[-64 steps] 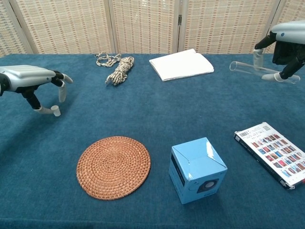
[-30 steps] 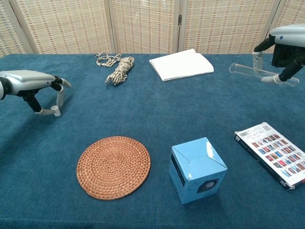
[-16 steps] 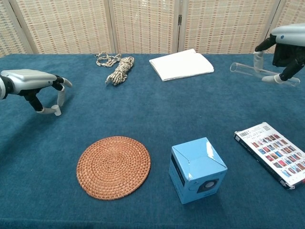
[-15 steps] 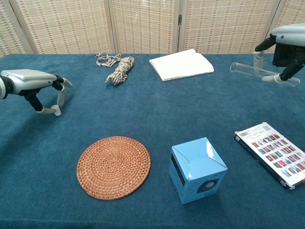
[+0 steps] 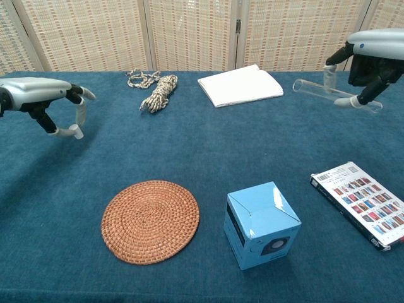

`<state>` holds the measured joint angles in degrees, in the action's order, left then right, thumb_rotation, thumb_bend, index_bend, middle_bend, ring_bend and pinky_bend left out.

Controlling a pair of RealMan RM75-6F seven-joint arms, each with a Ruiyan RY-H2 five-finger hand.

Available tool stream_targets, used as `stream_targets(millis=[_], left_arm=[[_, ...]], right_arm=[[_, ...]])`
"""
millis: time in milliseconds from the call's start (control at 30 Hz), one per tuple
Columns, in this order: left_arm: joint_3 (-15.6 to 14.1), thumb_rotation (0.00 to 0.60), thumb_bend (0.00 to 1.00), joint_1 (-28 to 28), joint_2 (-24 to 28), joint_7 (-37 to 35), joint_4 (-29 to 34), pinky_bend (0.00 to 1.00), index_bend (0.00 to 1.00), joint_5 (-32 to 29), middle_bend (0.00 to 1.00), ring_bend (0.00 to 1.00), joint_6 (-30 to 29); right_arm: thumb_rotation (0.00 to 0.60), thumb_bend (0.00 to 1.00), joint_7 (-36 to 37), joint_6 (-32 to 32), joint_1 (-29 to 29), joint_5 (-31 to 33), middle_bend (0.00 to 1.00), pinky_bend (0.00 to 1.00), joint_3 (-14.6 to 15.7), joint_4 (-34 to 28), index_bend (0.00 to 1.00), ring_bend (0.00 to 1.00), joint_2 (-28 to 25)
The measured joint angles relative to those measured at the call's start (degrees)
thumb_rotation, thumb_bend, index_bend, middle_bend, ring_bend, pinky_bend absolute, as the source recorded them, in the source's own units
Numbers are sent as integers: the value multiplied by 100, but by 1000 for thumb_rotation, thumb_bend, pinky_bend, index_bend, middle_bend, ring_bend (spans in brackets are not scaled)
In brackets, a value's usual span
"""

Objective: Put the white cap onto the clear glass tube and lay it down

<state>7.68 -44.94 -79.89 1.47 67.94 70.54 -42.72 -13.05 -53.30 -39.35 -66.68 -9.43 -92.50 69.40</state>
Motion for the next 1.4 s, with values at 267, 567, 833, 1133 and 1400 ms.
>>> stream_targets(millis=[267,567,833,1133,1400], left_arm=[[360,600,414,124,585,-749,1104,0,565,114,63,0,-465],[806,600,436,255,939,-1262,2094,0,597,49,88,8,-1024],[1023,600,436,259,936,-1149,2630,0,597,-172,90,8,-1311],[1086,600,436,173,809,-720,2974,0,595,-231,90,7,-1540],[1111,600,436,78,660,-468,3082,0,595,-267,90,7,-1647]], right_arm=[[600,801,277,67,-222,-111,1000,1000,-165,159,861,1000,502],[600,811,514,137,-562,-157,1000,1000,-401,527,866,1000,1190],[600,811,701,46,-831,-217,1000,1000,-572,1079,871,1000,1953],[600,812,1270,-265,-966,-451,1000,1000,-719,1721,871,1000,2655],[600,820,1609,-406,-1099,-496,1000,1000,-891,2167,871,1000,3129]])
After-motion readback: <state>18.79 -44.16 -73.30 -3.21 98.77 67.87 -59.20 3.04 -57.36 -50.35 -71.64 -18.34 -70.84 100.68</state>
